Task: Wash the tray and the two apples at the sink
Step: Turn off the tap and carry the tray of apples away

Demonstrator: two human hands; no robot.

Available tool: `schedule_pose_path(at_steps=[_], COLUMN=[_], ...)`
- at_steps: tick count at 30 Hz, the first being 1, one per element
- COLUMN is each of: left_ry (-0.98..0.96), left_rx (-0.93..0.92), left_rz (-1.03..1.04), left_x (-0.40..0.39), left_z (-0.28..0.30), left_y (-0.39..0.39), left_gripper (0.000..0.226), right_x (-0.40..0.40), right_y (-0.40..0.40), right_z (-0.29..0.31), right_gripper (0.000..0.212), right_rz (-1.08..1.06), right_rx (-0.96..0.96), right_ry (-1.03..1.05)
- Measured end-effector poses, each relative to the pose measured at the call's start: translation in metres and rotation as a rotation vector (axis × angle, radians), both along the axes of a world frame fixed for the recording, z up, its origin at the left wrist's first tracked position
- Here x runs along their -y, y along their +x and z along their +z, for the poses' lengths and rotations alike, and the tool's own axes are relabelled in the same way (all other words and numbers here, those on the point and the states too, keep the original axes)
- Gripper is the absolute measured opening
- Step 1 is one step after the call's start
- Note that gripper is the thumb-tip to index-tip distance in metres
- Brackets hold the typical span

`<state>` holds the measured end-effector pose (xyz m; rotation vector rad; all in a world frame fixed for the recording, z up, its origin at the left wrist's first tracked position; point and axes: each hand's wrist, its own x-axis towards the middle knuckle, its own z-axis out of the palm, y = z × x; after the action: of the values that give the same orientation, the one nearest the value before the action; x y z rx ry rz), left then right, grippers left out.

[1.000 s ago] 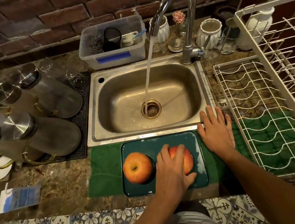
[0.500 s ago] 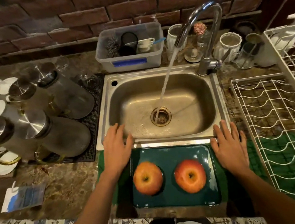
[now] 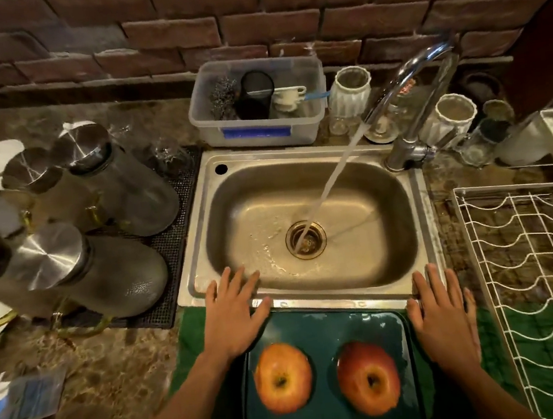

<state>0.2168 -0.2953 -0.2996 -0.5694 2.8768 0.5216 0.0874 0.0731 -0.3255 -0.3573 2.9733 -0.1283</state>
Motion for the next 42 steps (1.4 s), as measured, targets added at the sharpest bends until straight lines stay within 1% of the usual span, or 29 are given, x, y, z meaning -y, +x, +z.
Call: schedule_pose_path(at_steps=[5, 8, 9, 11, 13, 16, 18, 19, 22, 24, 26, 28, 29, 30, 36, 40, 42], left_ry=[0.009, 0.004, -0.002, -0.007, 0.002, 0.004, 0.001, 0.001, -0.001, -0.004, -0.007, -0.006, -0.004, -0.002, -0.007, 0.000, -0.005], left_rx=[0.000, -0.008, -0.008, -0.007, -0.013, -0.019, -0.022, -0.025, -0.032, -0.029, -0.026, -0.025, -0.024, -0.024, -0.012, -0.004, -0.007], left_rz=[-0.007, -0.010, -0.013, -0.017, -0.013, -0.014, -0.010, -0.008, -0.001, 0.003, 0.003, 0.004, 0.006, 0.008, 0.008, 0.005, 0.007], left_x=[0.002, 0.003, 0.003, 0.003, 0.004, 0.004, 0.004, 0.004, 0.004, 0.005, 0.004, 0.004, 0.004, 0.004, 0.004, 0.004, 0.004], left_z=[-0.003, -0.005, -0.006, -0.007, -0.008, -0.009, -0.010, -0.010, -0.012, -0.012, -0.012, -0.011, -0.011, -0.011, -0.011, -0.012, -0.011], left_y=[0.000, 0.001, 0.002, 0.002, 0.002, 0.001, 0.001, 0.001, 0.001, 0.001, 0.001, 0.001, 0.001, 0.001, 0.001, 0.001, 0.000], left_gripper=[0.075, 0.075, 0.075, 0.076, 0.076, 0.076, 0.075, 0.075, 0.074, 0.074, 0.074, 0.074, 0.074, 0.074, 0.073, 0.071, 0.071], right_x=[0.002, 0.018, 0.027, 0.045, 0.065, 0.088, 0.095, 0.097, 0.097, 0.095, 0.094, 0.094, 0.095, 0.096, 0.097, 0.099, 0.099], right_y=[0.003, -0.007, -0.015, -0.040, -0.074, -0.133, -0.179, -0.200, -0.247, -0.263, -0.271, -0.275, -0.276, -0.276, -0.275, -0.270, -0.271], right_z=[0.007, 0.020, 0.027, 0.043, 0.064, 0.087, 0.096, 0.099, 0.097, 0.093, 0.086, 0.082, 0.080, 0.079, 0.079, 0.082, 0.081], right_gripper=[0.065, 0.058, 0.053, 0.047, 0.045, 0.050, 0.050, 0.046, 0.022, 0.020, 0.026, 0.046, 0.053, 0.056, 0.057, 0.064, 0.062], right_rz=[-0.013, -0.068, -0.085, -0.167, -0.309, -0.508, -0.569, -0.590, -0.702, -0.726, -0.723, -0.737, -0.738, -0.737, -0.762, -0.784, -0.782], right_rx=[0.027, -0.002, -0.036, -0.063, 0.003, 0.083, 0.086, 0.085, 0.131, 0.179, 0.197, 0.195, 0.180, 0.170, 0.192, 0.182, 0.176], right_ry=[-0.022, -0.137, -0.207, -0.445, -0.706, -0.967, -1.067, -1.100, -1.212, -1.240, -1.230, -1.227, -1.227, -1.233, -1.274, -1.292, -1.298])
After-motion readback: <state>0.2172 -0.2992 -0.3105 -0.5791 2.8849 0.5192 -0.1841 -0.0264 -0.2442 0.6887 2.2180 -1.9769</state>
